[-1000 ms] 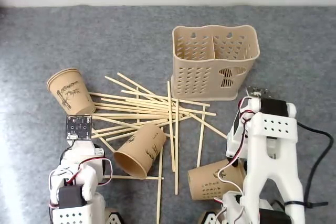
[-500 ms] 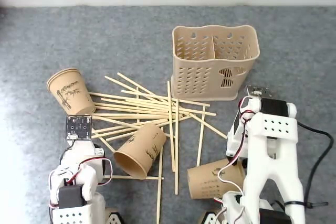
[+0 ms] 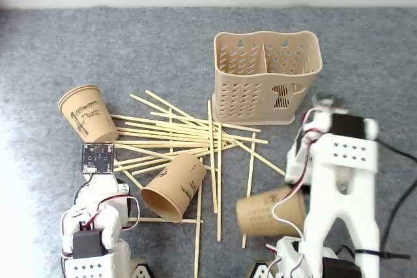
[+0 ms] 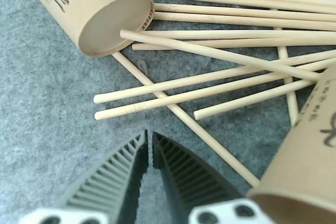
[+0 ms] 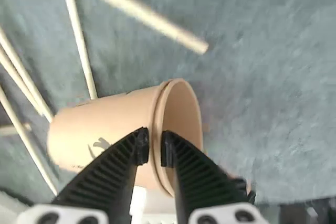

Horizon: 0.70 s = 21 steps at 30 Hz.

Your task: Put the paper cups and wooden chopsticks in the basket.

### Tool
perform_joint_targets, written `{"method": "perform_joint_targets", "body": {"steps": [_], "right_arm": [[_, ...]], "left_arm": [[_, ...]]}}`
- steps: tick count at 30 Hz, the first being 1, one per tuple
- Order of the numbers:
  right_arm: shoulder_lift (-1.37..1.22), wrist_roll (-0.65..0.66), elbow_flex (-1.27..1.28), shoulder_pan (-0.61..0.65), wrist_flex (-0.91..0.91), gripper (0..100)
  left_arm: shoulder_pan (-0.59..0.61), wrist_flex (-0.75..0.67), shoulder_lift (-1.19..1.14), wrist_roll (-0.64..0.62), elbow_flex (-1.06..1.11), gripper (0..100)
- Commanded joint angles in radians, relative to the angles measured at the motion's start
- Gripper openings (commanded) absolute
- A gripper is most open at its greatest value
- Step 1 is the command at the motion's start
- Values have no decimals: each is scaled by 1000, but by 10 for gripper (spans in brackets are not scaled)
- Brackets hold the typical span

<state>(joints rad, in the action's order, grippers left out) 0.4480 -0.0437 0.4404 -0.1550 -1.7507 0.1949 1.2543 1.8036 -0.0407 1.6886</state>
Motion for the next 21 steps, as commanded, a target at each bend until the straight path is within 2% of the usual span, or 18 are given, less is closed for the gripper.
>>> {"method": "perform_joint_targets", "body": {"steps": [1, 5, 11, 17, 21], "right_arm": [[5, 2, -149, -47, -38, 8], [7, 18, -226, -77, -38, 8], [7, 298, -362, -101, -10, 8], [2, 446, -296, -143, 223, 8], [5, 621, -204, -194, 386, 8]], "left_arm": [[-2, 2, 11, -11, -5, 14], [-2, 2, 11, -11, -5, 14], [-2, 2, 11, -11, -5, 14], [-2, 2, 11, -11, -5, 14], [-2, 2, 11, -11, -5, 14]]}}
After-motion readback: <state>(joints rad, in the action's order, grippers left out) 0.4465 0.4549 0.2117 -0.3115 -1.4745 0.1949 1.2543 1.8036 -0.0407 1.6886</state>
